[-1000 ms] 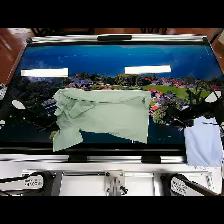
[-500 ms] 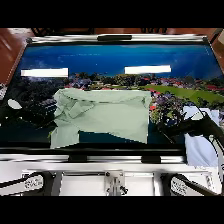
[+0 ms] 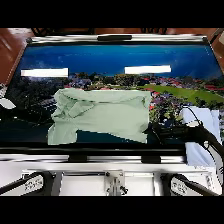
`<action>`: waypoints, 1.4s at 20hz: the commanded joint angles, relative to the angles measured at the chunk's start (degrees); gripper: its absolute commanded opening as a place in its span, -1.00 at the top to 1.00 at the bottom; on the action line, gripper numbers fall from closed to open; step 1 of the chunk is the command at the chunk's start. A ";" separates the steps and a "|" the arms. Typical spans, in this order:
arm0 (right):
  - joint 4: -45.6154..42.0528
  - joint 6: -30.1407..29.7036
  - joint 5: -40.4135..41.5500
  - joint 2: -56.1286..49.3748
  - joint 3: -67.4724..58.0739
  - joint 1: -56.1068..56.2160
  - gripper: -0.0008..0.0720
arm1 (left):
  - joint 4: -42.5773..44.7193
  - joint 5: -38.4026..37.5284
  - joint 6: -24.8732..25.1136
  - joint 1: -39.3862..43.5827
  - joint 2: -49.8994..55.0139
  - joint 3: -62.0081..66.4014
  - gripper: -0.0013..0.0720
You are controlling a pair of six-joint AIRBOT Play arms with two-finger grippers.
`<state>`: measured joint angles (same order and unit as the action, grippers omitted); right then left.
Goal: Fold the shirts.
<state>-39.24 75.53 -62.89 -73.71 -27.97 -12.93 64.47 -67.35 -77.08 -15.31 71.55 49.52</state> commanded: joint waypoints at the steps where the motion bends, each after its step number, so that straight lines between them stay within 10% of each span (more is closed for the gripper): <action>1: 3.08 -1.25 7.30 -0.11 0.83 7.04 -0.52 | -0.24 0.28 -0.09 -0.02 -1.44 0.07 0.87; 2: 3.13 -1.25 9.33 -0.11 0.81 9.18 -0.31 | -0.22 0.28 -0.09 -0.02 -1.84 0.11 0.87; 3: 3.23 -0.24 10.58 -0.11 0.81 10.19 0.43 | -0.31 0.20 -0.11 -0.02 -2.19 0.46 0.87; 4: 4.63 0.44 10.69 -0.02 0.76 10.40 0.76 | -1.33 -0.17 -0.07 -0.02 -2.58 1.36 0.87; 10: 10.75 -15.54 3.78 14.23 -14.86 10.34 0.77 | -10.40 6.27 10.73 1.77 -13.77 20.57 0.87; 17: 3.43 -11.23 34.47 39.45 -51.87 10.36 0.77 | -10.54 37.27 2.62 2.95 -38.69 46.18 0.87; 28: -32.54 11.10 8.09 43.98 -63.25 10.36 0.77 | -3.10 22.05 2.64 2.82 -47.56 46.03 0.87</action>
<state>-61.82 79.83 -46.06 -29.45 -90.26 -2.61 58.63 -41.28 -74.35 -12.45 24.12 95.70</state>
